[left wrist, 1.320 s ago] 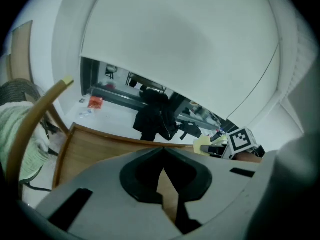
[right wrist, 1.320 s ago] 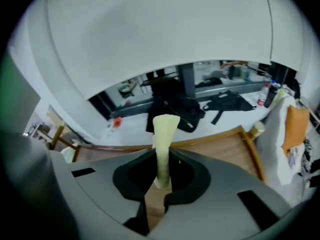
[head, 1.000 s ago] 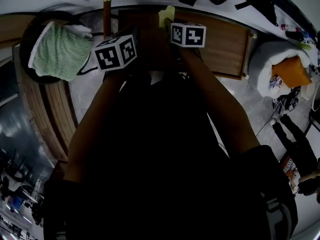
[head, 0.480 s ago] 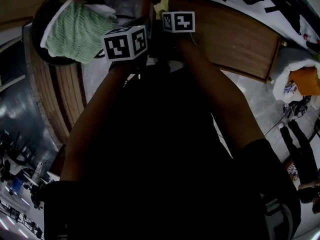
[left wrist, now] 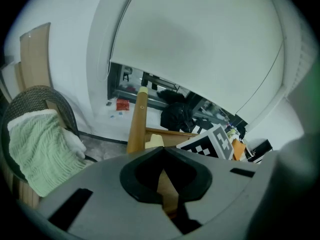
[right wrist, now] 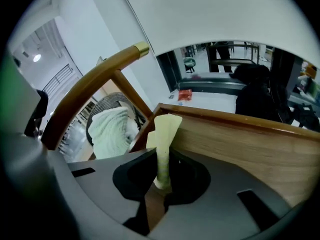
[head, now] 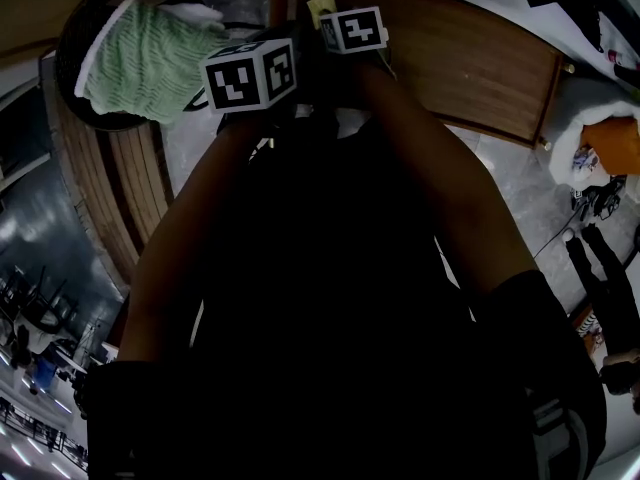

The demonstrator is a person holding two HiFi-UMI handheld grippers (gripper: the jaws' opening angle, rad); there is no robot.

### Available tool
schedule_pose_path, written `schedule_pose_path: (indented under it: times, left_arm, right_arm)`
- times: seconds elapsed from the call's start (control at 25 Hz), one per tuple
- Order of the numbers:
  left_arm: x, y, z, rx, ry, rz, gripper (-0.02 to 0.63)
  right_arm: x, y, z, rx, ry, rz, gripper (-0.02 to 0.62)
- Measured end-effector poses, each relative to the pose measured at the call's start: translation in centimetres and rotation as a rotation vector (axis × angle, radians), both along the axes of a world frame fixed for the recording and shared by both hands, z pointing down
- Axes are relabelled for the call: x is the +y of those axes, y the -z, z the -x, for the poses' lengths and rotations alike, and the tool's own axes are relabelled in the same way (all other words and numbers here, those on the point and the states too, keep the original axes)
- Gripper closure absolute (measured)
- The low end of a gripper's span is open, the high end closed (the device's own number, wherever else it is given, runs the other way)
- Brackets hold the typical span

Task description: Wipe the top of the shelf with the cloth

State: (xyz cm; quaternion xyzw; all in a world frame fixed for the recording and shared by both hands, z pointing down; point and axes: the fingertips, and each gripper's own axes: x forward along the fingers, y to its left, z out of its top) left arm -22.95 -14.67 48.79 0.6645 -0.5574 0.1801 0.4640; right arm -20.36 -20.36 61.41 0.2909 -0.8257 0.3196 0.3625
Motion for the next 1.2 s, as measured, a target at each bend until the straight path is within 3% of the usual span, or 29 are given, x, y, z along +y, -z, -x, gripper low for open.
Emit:
schedule_pose_path:
  times: [0.16, 0.44, 0.68, 0.92, 1.2]
  left_arm:
    - [-0.7, -0.6, -2.8, 0.012, -0.001, 0.013, 0.595]
    - [-1.7, -1.7, -9.1, 0.012, -0.023, 0.036, 0.595]
    - [-2.6, -2.4, -15.1, 0.030, -0.045, 0.045, 0.595]
    - [-3.4, -2.3, -19.7, 0.045, -0.063, 0.035, 0.595]
    - [-4.3, -2.4, -24.1, 0.061, -0.090, 0.033, 0.595]
  right_arm:
    - [-0.2, -0.1, -3.4, 0.025, 0.013, 0.002, 0.548]
    - [-1.4, -0.7, -12.8, 0.109, -0.010, 0.004, 0.548]
    - [-2.4, -0.4, -19.7, 0.103, -0.049, 0.015, 0.548]
    - [-3.7, 0.3, -24.5, 0.101, -0.049, -0.042, 0.548]
    - [-4.6, 0.1, -31.0, 0.107, -0.127, -0.003, 0.548]
